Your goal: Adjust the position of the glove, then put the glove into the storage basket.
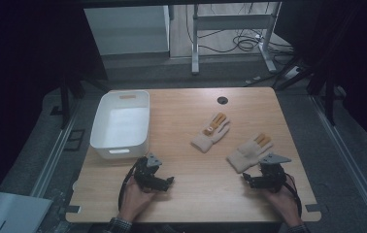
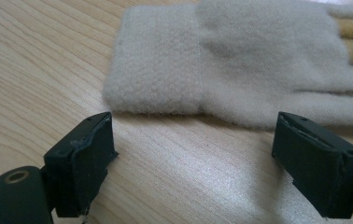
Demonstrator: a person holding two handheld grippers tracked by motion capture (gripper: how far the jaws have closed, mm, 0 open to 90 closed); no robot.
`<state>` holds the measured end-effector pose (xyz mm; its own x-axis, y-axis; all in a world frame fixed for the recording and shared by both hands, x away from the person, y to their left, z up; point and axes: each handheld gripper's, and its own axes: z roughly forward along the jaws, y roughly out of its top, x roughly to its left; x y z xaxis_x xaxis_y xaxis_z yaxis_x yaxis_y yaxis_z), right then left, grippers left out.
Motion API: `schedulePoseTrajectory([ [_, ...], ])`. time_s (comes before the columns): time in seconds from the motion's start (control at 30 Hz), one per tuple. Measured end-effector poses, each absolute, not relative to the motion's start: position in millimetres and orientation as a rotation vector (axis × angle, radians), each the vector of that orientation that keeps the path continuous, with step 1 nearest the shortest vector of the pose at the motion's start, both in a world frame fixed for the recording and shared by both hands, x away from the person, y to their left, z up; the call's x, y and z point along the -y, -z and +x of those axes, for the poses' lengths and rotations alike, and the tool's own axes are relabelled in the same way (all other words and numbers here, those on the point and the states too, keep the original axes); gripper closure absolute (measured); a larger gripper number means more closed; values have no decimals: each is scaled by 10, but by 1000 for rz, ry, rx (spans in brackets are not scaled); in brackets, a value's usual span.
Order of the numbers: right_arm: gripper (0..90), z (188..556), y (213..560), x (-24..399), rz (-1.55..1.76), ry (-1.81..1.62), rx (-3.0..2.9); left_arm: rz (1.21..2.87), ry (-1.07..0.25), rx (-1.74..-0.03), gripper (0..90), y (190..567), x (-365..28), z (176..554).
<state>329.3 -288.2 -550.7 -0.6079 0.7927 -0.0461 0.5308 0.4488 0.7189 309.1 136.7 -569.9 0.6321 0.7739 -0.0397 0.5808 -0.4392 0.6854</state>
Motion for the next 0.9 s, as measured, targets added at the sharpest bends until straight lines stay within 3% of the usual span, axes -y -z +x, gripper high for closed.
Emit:
schedulePoseTrajectory([
  [0.63, 127, 3288, 5506, 2893, 1128, -960, -2327, 2167, -374, -1062, 18, 5698, -1371, 3091],
  [0.9, 175, 3299, 5476, 2937, 1157, -986, -2328, 2167, -375, -1062, 18, 5698, -1372, 3091],
])
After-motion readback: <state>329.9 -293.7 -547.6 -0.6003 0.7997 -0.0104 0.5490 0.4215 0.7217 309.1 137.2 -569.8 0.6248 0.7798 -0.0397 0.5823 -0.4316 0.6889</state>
